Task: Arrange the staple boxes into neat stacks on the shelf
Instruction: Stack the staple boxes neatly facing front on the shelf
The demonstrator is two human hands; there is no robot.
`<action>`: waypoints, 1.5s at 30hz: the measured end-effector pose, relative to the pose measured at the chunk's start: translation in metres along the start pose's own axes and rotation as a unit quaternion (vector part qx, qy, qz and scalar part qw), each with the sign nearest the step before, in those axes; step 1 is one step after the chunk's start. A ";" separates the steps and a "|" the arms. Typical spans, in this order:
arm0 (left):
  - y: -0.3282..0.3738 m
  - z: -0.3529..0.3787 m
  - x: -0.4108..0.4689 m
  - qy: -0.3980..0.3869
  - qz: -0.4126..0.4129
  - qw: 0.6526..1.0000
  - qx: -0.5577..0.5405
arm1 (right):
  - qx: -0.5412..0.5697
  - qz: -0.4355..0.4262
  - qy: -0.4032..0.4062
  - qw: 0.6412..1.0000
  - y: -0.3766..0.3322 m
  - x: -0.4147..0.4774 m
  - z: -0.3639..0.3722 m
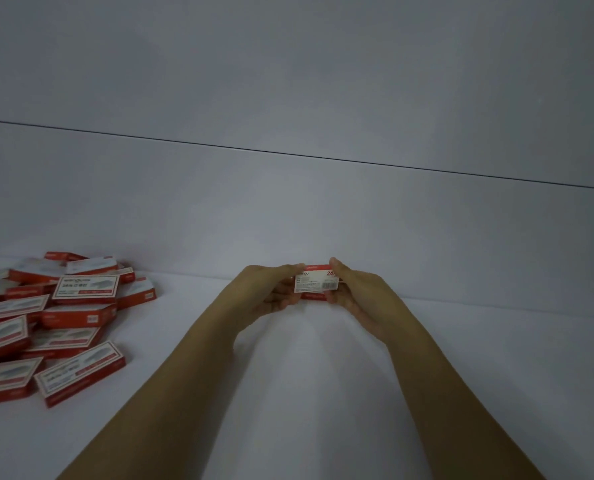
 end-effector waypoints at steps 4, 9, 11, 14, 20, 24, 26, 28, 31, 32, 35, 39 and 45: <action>0.003 0.006 -0.001 -0.070 0.032 0.997 -0.032 | -0.047 -0.114 0.011 0.992 -0.031 -0.010 0.000; 0.004 0.010 -0.002 -0.073 0.086 0.994 -0.006 | -0.166 -0.217 -0.022 0.962 -0.054 -0.032 0.029; 0.003 0.009 -0.001 -0.061 0.092 0.994 -0.005 | -0.216 -0.243 -0.023 0.945 -0.053 -0.036 0.039; 0.002 0.009 0.000 -0.058 0.096 0.994 0.004 | -0.267 -0.269 -0.017 0.925 -0.052 -0.039 0.045; 0.014 -0.003 -0.006 -0.003 0.153 0.988 -0.003 | -0.226 -0.256 0.012 0.940 -0.056 -0.034 0.026; 0.031 -0.003 -0.016 0.022 0.216 0.975 0.037 | -0.245 -0.184 0.006 0.952 -0.042 -0.025 0.010; 0.037 0.004 -0.022 0.022 0.239 0.967 0.085 | -0.272 -0.157 -0.005 0.949 -0.033 -0.022 0.010; 0.041 0.011 -0.027 0.021 0.255 0.959 0.123 | -0.292 -0.142 -0.018 0.946 -0.026 -0.021 0.013; 0.044 0.020 -0.033 0.017 0.277 0.943 0.183 | -0.317 -0.132 -0.023 0.939 -0.019 -0.018 0.017; 0.044 0.022 -0.033 0.017 0.283 0.938 0.200 | -0.321 -0.130 -0.024 0.938 -0.017 -0.017 0.019; 0.045 0.022 -0.033 0.031 0.303 0.921 0.244 | -0.322 -0.135 -0.009 0.937 -0.016 -0.015 0.017; 0.048 0.016 -0.034 0.101 0.353 0.880 0.300 | -0.320 -0.217 0.066 0.920 -0.035 -0.020 0.009; 0.055 0.015 -0.050 0.203 0.452 0.793 0.353 | -0.389 -0.371 0.110 0.836 -0.060 -0.042 0.024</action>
Point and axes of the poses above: each hand's wrist, its own x-axis towards the middle knuckle, its own z-axis out of the palm, y = z × x, the point moved 8 cm from there along x, towards the middle knuckle, and after that the axes turned 3 degrees about -z, right-handed, at the moved point
